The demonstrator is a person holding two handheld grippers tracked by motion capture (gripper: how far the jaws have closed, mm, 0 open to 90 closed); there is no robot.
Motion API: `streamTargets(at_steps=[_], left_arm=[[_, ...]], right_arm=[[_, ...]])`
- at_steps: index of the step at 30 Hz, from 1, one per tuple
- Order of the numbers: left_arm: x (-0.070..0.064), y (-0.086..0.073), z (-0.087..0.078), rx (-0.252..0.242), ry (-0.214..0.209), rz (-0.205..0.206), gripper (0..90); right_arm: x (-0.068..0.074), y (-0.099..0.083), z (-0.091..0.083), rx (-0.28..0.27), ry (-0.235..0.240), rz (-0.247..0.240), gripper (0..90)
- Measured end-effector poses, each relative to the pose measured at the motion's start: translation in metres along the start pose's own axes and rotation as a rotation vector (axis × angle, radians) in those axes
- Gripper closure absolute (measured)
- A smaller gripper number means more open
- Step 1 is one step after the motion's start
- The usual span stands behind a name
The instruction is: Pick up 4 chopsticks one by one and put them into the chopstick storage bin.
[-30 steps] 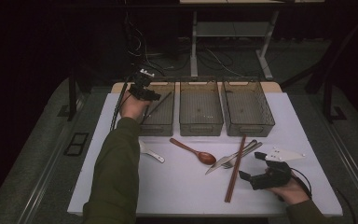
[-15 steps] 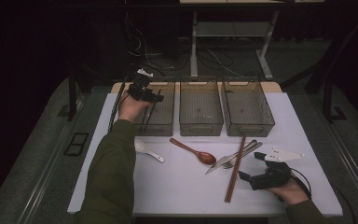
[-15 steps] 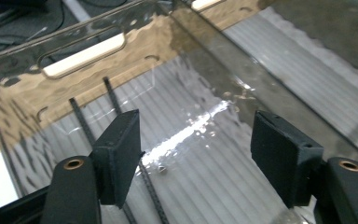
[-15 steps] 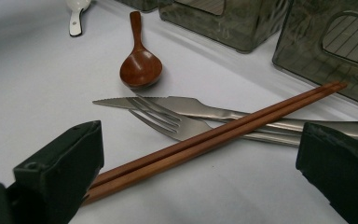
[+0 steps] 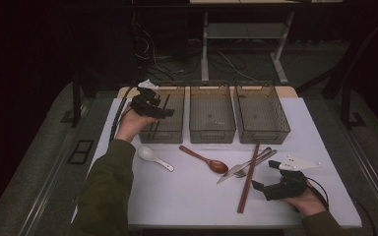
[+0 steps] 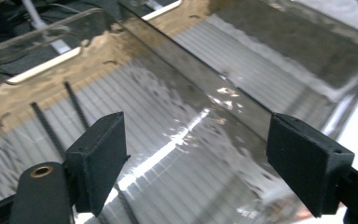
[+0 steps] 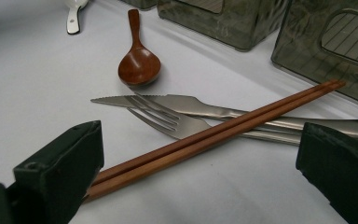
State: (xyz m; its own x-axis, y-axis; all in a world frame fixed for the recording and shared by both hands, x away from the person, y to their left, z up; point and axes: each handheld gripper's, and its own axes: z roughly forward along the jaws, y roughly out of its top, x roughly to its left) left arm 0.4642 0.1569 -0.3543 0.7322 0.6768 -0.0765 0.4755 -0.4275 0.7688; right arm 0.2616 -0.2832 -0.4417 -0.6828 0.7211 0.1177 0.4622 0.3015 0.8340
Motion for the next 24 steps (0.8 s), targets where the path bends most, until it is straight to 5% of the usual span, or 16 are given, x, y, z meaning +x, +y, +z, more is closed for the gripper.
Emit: streamTargets(at_steps=[13, 24], left_arm=[[-0.044, -0.039, -0.028, -0.016, -0.044, 0.082, 13.6], [-0.085, -0.080, -0.034, -0.030, -0.056, 0.112, 12.9]], right_arm=[[0.000, 0.000, 0.001, 0.012, -0.007, 0.006, 0.7], [-0.002, 0.001, 0.000, 0.038, -0.022, 0.033, 0.7]])
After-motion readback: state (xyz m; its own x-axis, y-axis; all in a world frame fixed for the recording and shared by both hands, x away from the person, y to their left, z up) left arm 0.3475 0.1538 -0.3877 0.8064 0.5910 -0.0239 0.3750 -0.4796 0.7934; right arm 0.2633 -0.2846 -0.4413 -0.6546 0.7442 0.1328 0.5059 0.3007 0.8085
